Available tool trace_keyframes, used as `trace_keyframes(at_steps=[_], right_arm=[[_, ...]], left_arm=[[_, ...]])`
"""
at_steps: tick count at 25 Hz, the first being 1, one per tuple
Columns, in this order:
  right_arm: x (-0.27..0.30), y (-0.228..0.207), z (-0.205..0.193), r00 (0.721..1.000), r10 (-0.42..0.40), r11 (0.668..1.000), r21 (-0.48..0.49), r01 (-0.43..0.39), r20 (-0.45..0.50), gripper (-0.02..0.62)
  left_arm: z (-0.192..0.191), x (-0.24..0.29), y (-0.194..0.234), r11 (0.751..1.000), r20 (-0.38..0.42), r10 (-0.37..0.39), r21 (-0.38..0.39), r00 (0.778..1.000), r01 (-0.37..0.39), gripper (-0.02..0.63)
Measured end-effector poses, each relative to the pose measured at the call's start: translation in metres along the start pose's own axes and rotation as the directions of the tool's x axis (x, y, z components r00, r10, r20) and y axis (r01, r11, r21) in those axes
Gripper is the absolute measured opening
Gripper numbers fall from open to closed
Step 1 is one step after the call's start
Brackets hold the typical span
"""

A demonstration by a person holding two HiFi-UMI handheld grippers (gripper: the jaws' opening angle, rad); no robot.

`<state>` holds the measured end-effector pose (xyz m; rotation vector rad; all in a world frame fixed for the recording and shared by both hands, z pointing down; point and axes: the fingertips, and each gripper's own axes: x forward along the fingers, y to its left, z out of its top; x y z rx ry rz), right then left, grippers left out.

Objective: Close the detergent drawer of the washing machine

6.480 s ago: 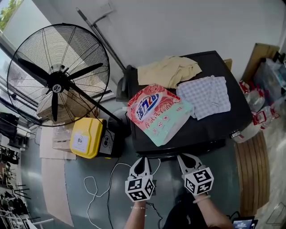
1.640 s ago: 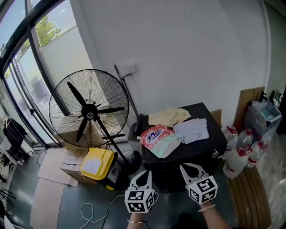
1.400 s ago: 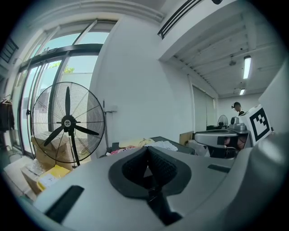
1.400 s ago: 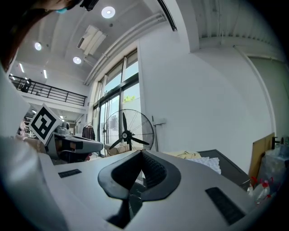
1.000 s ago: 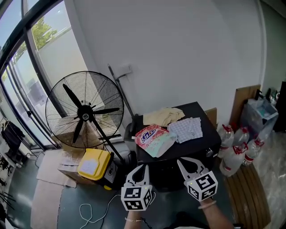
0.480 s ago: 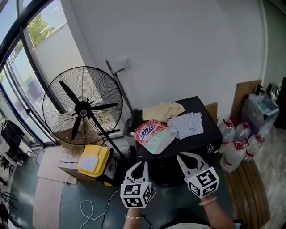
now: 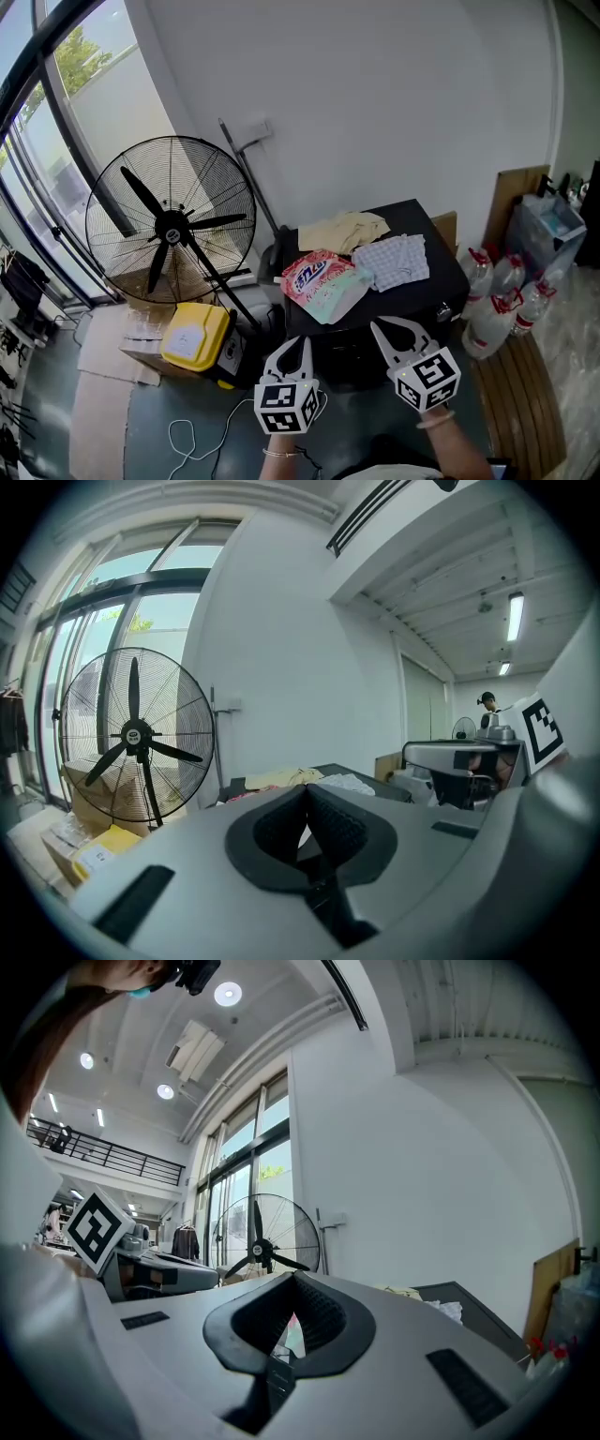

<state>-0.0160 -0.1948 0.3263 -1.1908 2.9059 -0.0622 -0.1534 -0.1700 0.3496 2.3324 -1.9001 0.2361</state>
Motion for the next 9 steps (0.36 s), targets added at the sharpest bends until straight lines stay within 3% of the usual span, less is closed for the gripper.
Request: trace_keyframes(at_steps=[9], right_arm=[[0.0094, -0.0073, -0.0046, 1.000, -0.018, 1.000, 0.010, 0.018, -0.003, 0.025]], left_arm=[[-0.0033, 0.0106, 0.0063, 1.000, -0.011, -0.003, -0.013, 1.000, 0.003, 0.017]])
